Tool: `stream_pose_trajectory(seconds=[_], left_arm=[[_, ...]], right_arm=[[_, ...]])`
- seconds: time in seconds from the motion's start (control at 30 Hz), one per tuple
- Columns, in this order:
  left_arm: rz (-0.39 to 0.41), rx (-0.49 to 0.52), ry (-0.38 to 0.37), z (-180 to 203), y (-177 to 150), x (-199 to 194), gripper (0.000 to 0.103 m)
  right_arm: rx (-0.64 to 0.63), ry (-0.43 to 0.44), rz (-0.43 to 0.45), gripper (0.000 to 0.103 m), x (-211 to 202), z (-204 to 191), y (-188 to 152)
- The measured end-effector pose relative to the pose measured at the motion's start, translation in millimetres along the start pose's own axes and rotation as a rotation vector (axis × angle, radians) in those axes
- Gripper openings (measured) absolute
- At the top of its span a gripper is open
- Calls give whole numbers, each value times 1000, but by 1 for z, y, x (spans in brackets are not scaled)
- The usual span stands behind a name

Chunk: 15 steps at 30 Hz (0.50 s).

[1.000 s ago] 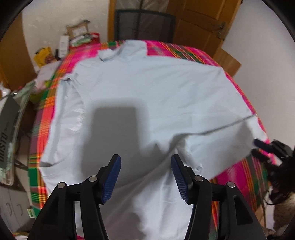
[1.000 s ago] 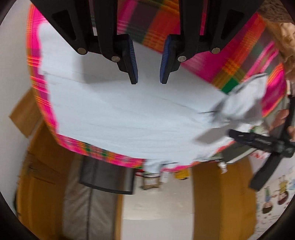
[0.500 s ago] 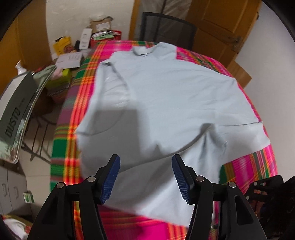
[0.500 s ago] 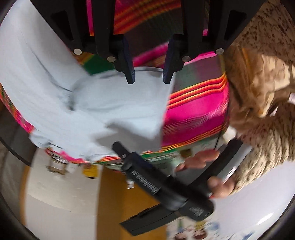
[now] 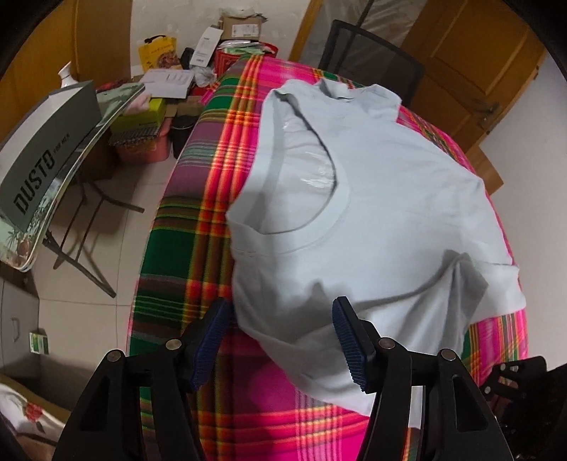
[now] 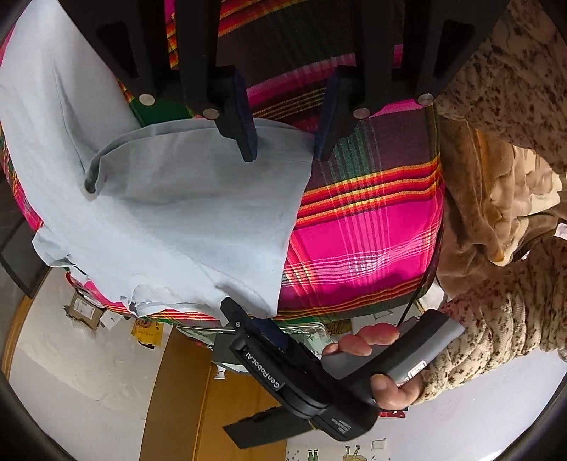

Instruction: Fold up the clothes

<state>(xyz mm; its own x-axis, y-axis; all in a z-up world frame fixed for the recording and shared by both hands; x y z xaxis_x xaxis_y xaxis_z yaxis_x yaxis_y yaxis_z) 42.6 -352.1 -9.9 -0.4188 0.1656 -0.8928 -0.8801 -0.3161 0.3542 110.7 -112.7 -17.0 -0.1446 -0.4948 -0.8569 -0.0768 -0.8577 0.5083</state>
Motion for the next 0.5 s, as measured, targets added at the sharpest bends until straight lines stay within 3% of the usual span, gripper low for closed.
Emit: stream_pose_trajectory(seconds=[0.07,0.3,0.5], left_arm=[[-1,-17,-8,-5,2,2,63],[5,-46,-15,-16,8,1,64],[5,-69,28,-24,10,-2,65]], right_arm=[[6,-25,-4,6,1,3,3],[44,-45,75,6,-21,32,27],[95,-140,174,6,-38,93,66]])
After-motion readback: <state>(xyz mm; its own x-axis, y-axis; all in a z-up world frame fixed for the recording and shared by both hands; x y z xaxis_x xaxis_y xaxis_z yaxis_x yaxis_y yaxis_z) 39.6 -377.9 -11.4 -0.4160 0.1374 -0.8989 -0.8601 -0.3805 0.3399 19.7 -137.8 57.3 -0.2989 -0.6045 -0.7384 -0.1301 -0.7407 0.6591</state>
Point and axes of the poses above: each gripper's, at about its wrist camera, not at the fingertips, and x roughly the way its jaws point, z to its right, y to its top, the point moved 3 cm from there along x, roughly the way its jaws point, and after that the axes turned 6 degrees about -z, right-handed, at the moved point
